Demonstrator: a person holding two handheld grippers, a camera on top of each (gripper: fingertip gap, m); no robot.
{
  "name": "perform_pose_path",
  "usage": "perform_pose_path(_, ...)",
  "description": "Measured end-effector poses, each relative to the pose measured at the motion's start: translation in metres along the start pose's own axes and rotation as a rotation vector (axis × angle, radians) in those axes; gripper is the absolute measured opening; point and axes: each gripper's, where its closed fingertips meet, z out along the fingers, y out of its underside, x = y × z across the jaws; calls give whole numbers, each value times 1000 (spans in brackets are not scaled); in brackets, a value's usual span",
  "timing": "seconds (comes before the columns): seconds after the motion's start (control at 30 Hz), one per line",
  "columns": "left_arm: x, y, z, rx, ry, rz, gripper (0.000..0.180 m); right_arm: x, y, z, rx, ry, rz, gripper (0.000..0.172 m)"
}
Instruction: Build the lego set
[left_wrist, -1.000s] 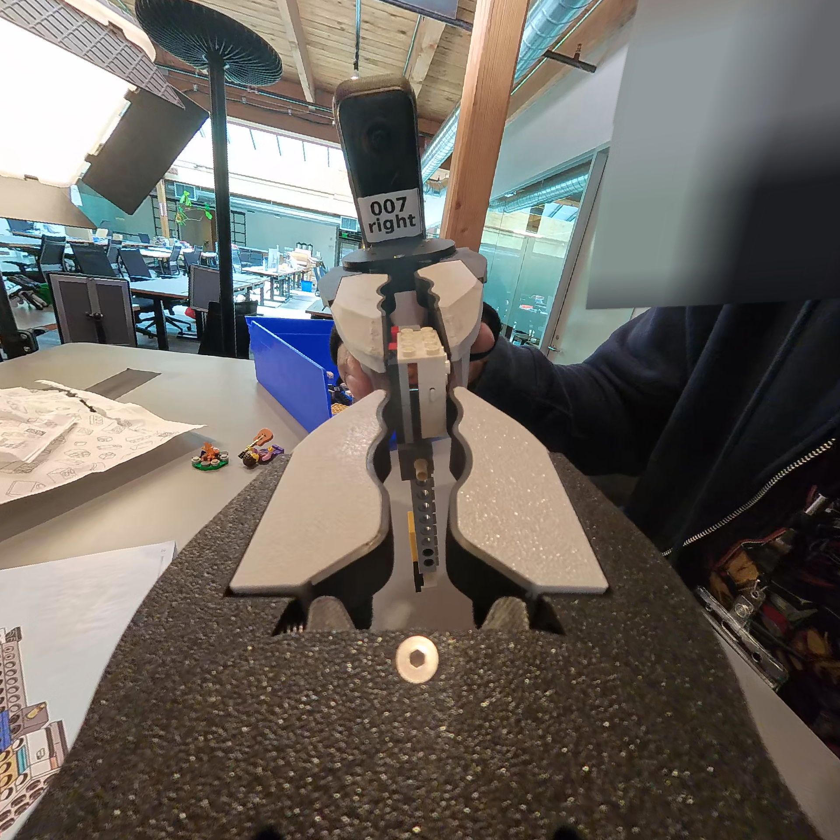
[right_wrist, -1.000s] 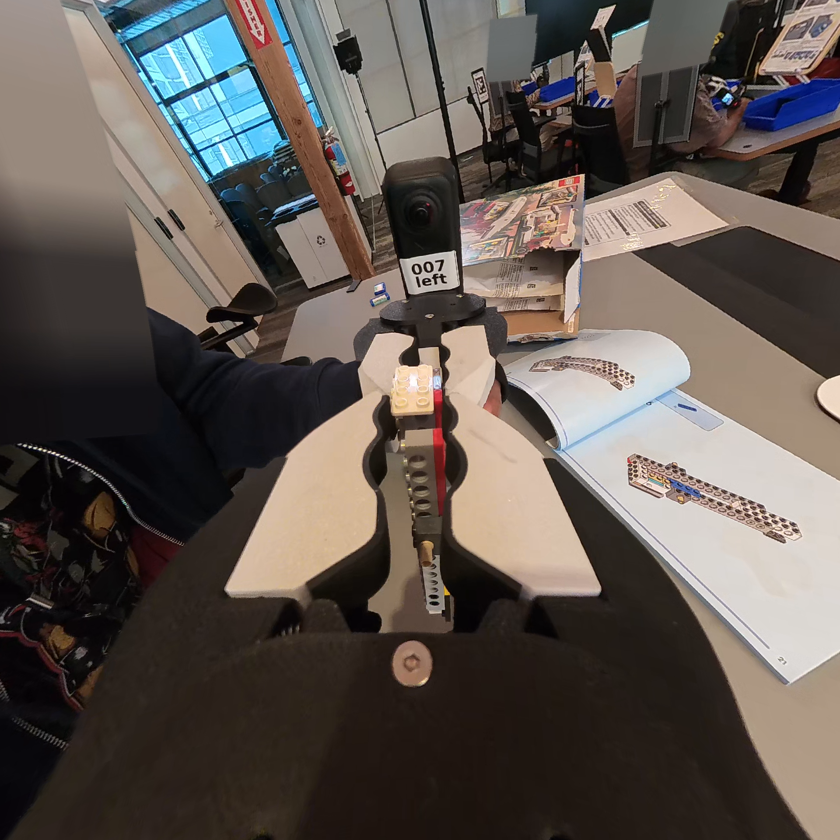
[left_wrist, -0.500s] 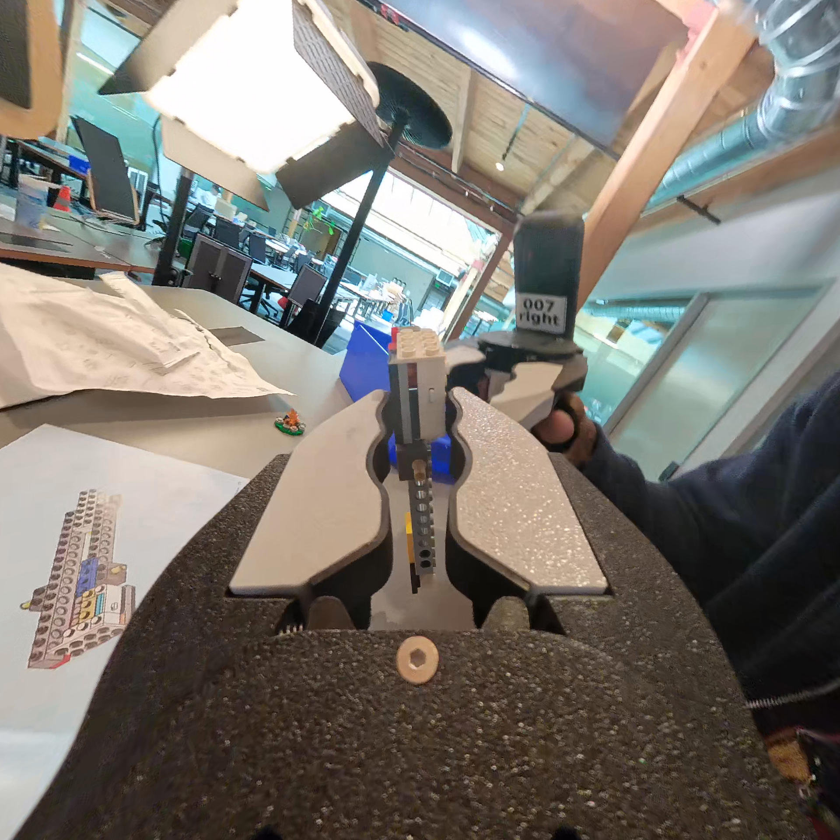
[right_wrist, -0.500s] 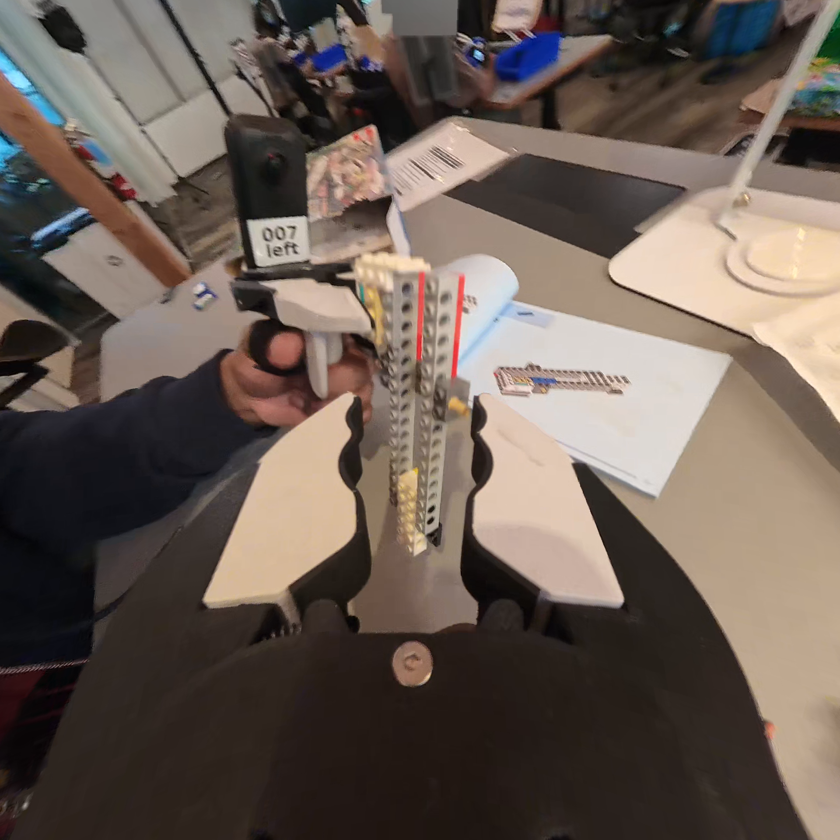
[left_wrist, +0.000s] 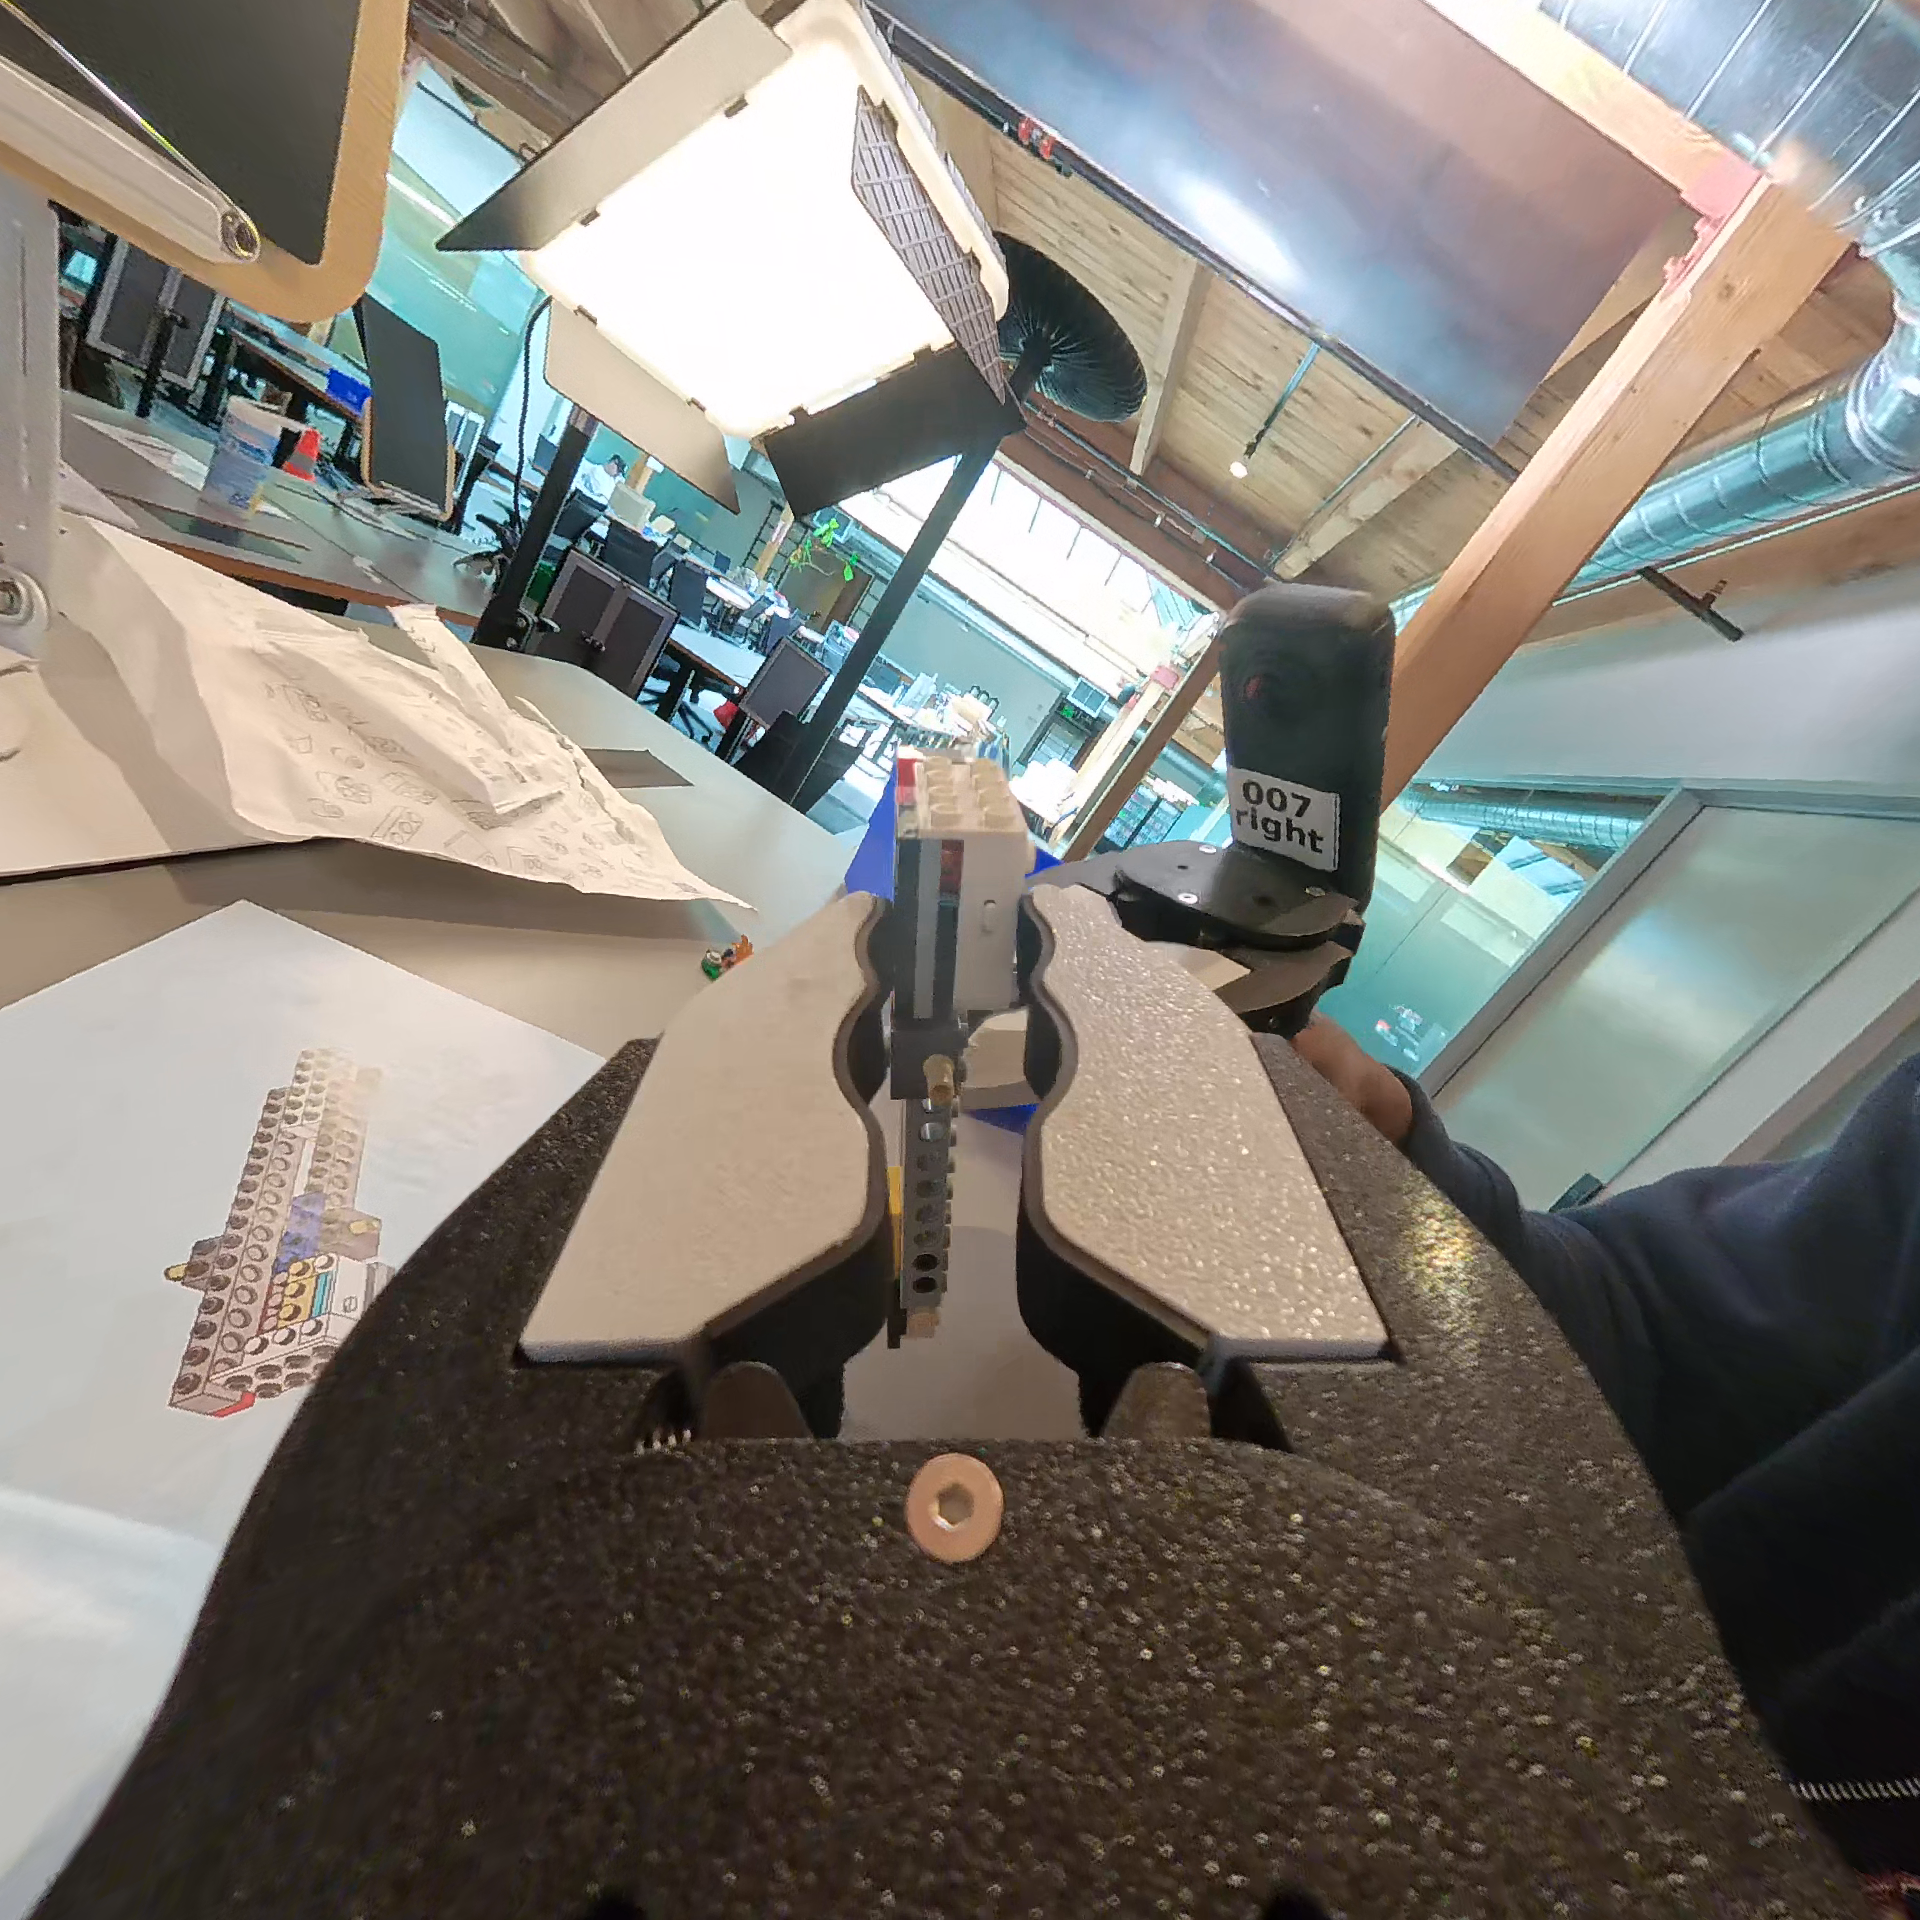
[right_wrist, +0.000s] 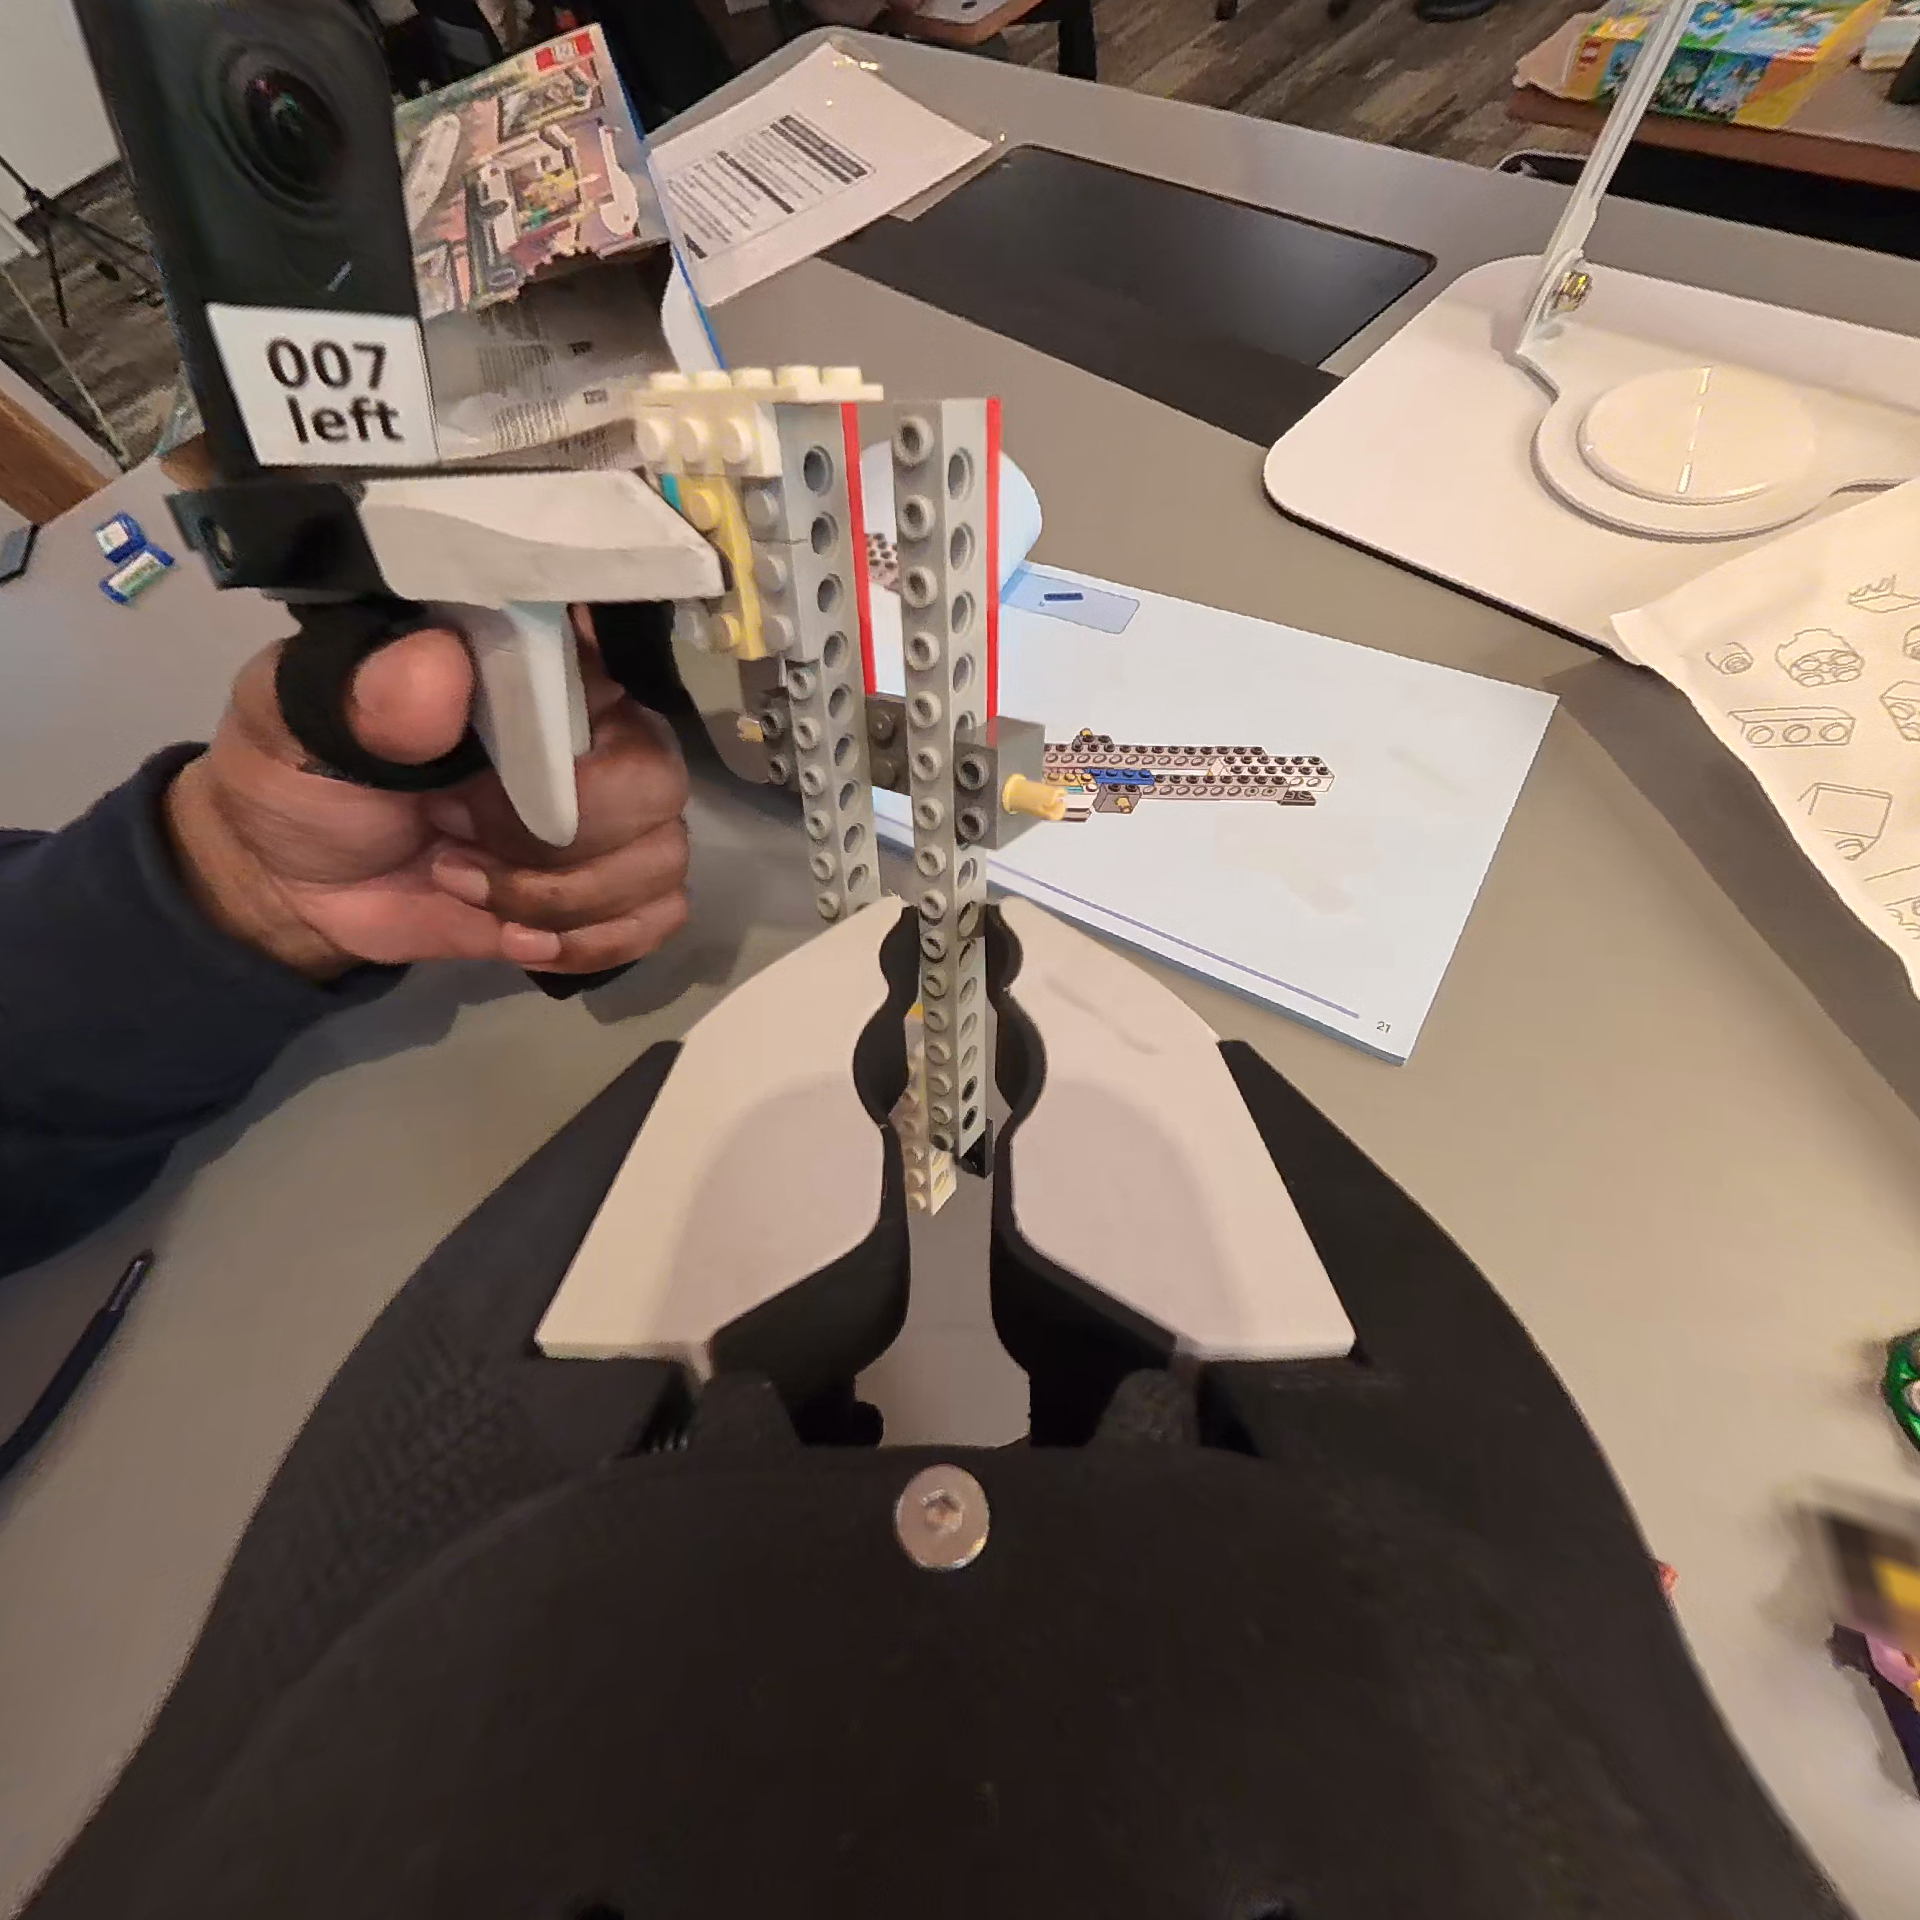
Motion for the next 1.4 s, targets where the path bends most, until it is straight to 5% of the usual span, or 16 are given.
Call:
perform_pose_path(0.4, 4, 22, -24, -346, -6, 101, 55, -19, 61, -7, -407, -369, -97, 11)
perform_pose_path(0.67, 37, -43, -48, -14, 95, 325, 52, -29, 107, 9, -673, -468, -316, 11)
perform_pose_path(0.87, 58, -47, -52, 105, 222, 360, 52, -23, 67, 12, -304, -442, -274, 19)
perform_pose_path(1.03, 59, -9, -38, 42, 223, 477, 46, -9, 29, 5, 53, -397, -257, 20)
perform_pose_path(1.2, 39, 36, -28, -138, 162, 522, 41, -8, 19, -8, 222, -443, -249, 19)
perform_pose_path(1.4, 35, 35, -27, -152, 155, 497, 39, 1, 12, -14, 274, -481, -158, 19)
